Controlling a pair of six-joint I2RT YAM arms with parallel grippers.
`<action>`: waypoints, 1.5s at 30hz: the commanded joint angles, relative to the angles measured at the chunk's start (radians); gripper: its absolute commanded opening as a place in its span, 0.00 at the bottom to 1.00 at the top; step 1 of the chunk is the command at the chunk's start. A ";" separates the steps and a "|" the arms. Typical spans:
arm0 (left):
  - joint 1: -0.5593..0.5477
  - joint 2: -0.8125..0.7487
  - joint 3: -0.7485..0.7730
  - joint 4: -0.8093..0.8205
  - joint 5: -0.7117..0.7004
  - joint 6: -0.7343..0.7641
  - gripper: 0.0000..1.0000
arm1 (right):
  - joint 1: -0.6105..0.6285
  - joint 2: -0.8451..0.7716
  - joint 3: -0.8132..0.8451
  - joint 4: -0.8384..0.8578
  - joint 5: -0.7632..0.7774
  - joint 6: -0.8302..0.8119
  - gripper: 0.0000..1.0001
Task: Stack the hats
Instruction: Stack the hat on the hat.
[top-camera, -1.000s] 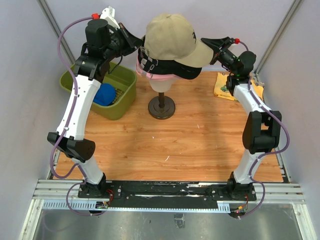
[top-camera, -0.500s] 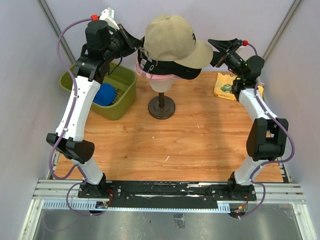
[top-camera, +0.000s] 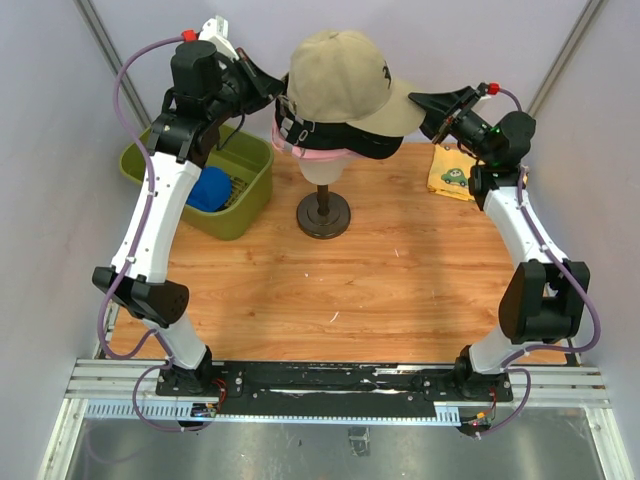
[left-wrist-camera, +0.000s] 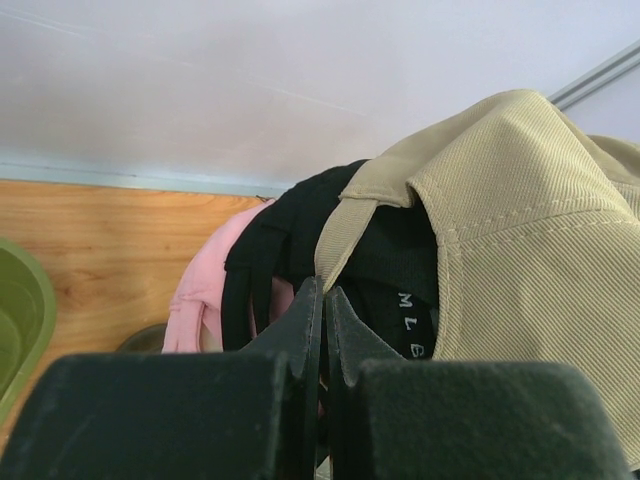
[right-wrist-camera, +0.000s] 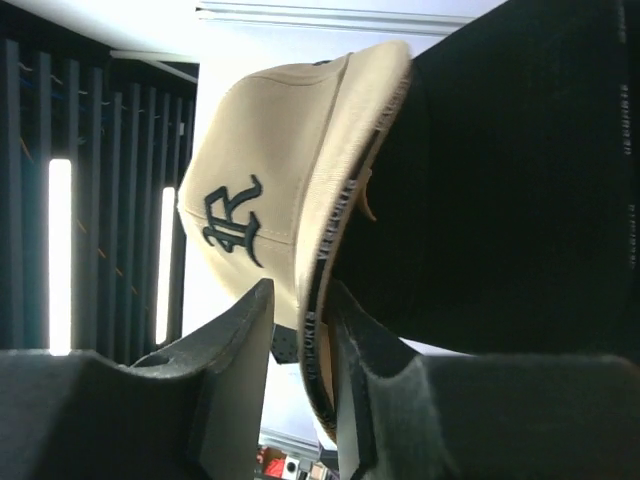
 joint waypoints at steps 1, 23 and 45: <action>-0.011 -0.049 -0.016 -0.005 -0.019 0.011 0.00 | 0.012 -0.040 -0.013 -0.076 -0.020 -0.099 0.19; -0.012 -0.119 0.017 0.027 0.004 -0.068 0.01 | 0.007 0.056 0.026 -0.037 0.007 -0.078 0.01; -0.011 -0.216 -0.076 0.017 0.012 -0.091 0.00 | -0.021 0.123 0.069 0.001 -0.011 -0.050 0.03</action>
